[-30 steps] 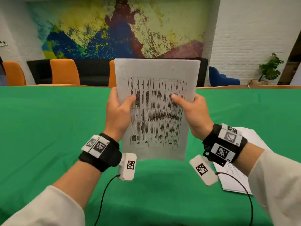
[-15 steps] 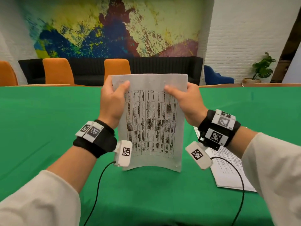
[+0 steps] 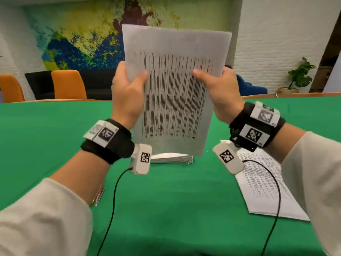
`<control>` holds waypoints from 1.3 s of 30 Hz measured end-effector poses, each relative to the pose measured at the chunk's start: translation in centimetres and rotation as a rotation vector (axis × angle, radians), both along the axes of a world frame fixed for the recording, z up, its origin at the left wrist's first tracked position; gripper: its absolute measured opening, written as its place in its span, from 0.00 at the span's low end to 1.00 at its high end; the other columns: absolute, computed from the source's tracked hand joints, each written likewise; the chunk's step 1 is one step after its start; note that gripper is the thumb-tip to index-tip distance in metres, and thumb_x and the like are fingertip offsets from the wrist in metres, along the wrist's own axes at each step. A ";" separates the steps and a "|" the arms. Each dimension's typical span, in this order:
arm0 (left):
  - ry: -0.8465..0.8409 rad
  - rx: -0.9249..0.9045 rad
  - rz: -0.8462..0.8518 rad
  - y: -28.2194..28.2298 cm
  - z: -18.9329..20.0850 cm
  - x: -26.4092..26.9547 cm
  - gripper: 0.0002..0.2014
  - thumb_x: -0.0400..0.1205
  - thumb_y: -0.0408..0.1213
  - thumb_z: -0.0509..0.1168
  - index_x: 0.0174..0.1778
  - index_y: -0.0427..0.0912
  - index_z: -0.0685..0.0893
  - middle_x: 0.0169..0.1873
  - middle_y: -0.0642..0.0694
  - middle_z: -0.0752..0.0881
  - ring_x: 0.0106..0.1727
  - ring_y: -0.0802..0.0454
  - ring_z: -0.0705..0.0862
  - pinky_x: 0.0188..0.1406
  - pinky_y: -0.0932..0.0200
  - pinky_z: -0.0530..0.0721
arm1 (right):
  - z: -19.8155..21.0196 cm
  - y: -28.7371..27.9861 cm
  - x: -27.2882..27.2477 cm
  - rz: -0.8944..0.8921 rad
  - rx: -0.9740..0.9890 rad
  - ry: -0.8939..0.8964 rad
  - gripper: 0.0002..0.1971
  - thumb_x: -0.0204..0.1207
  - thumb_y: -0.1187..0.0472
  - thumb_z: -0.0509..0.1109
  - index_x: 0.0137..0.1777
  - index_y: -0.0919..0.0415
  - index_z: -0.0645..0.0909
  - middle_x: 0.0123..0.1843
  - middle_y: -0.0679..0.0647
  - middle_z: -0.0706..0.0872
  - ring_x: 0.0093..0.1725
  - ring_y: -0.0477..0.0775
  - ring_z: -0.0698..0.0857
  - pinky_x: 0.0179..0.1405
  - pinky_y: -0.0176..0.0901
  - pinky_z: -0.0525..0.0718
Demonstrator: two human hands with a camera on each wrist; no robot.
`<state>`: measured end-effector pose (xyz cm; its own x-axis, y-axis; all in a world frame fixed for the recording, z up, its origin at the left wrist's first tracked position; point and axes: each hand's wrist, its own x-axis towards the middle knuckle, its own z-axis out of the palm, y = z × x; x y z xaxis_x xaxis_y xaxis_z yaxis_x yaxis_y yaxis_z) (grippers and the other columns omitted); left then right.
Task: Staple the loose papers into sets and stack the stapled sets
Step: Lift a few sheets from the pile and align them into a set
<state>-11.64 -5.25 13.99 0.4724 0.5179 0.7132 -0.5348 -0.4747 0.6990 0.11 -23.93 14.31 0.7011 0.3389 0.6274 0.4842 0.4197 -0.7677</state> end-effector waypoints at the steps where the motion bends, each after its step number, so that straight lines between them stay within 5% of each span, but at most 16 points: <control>1: -0.009 0.002 0.004 0.0 0.2 0.0 0.12 0.83 0.42 0.68 0.61 0.45 0.82 0.59 0.45 0.92 0.61 0.47 0.91 0.64 0.37 0.89 | 0.1 0.0 0.1 0.006 0.010 0.002 0.06 0.84 0.67 0.73 0.57 0.57 0.88 0.55 0.56 0.95 0.54 0.55 0.95 0.50 0.47 0.92; 5: 0.057 -0.072 0.029 -0.3 -5.1 -0.1 0.11 0.86 0.35 0.68 0.64 0.43 0.82 0.57 0.49 0.92 0.59 0.53 0.91 0.64 0.42 0.89 | -4.3 0.1 0.5 0.014 -0.076 0.097 0.07 0.84 0.67 0.74 0.59 0.57 0.88 0.57 0.57 0.95 0.56 0.56 0.94 0.55 0.51 0.93; 10: 0.223 -0.223 -0.013 -0.8 -13.5 -0.5 0.19 0.81 0.45 0.69 0.68 0.51 0.84 0.62 0.51 0.91 0.65 0.52 0.90 0.71 0.36 0.85 | -11.7 0.5 0.0 0.043 -0.237 0.190 0.11 0.84 0.66 0.74 0.61 0.53 0.89 0.56 0.48 0.95 0.56 0.48 0.94 0.56 0.45 0.91; 13: 0.169 -0.215 -0.006 -0.4 -11.3 0.0 0.18 0.79 0.47 0.70 0.65 0.52 0.85 0.62 0.50 0.92 0.65 0.50 0.90 0.71 0.36 0.85 | -9.8 0.6 0.1 0.046 -0.199 0.179 0.11 0.84 0.67 0.74 0.59 0.51 0.89 0.52 0.47 0.96 0.53 0.46 0.94 0.47 0.39 0.90; 17: 0.084 -0.177 -0.032 0.4 -7.9 0.5 0.17 0.82 0.40 0.69 0.67 0.46 0.84 0.63 0.48 0.92 0.65 0.48 0.90 0.70 0.36 0.86 | -6.1 0.6 0.2 0.050 -0.138 0.089 0.11 0.83 0.68 0.74 0.56 0.49 0.88 0.53 0.46 0.95 0.54 0.46 0.94 0.48 0.36 0.90; 21: 0.175 -0.229 -0.044 0.4 -11.7 -0.1 0.18 0.85 0.40 0.68 0.71 0.45 0.84 0.64 0.49 0.91 0.66 0.48 0.90 0.70 0.35 0.86 | -9.4 0.8 0.3 0.027 -0.212 0.151 0.11 0.82 0.65 0.76 0.58 0.48 0.88 0.54 0.46 0.95 0.56 0.46 0.93 0.52 0.40 0.91; 25: 0.351 -0.258 -0.030 -0.6 -15.9 -0.8 0.10 0.90 0.40 0.66 0.65 0.55 0.84 0.61 0.55 0.91 0.64 0.56 0.88 0.74 0.38 0.83 | -13.7 0.4 -0.2 0.012 -0.288 0.256 0.12 0.81 0.62 0.78 0.62 0.52 0.88 0.54 0.45 0.95 0.54 0.42 0.93 0.62 0.45 0.90; 32: 0.244 -0.248 -0.039 -0.2 -11.9 -0.1 0.18 0.84 0.46 0.66 0.70 0.49 0.86 0.63 0.52 0.92 0.66 0.49 0.89 0.72 0.37 0.84 | -10.2 0.6 0.6 0.018 -0.165 0.195 0.10 0.82 0.67 0.76 0.57 0.52 0.89 0.50 0.45 0.96 0.51 0.46 0.94 0.44 0.36 0.90; 39: 0.601 -0.259 -0.039 -1.3 -17.1 -1.4 0.15 0.92 0.45 0.61 0.75 0.51 0.79 0.61 0.63 0.85 0.68 0.56 0.83 0.80 0.39 0.77 | -15.7 0.4 0.9 0.048 -0.450 0.310 0.08 0.84 0.62 0.75 0.60 0.54 0.89 0.54 0.50 0.95 0.54 0.49 0.94 0.65 0.54 0.90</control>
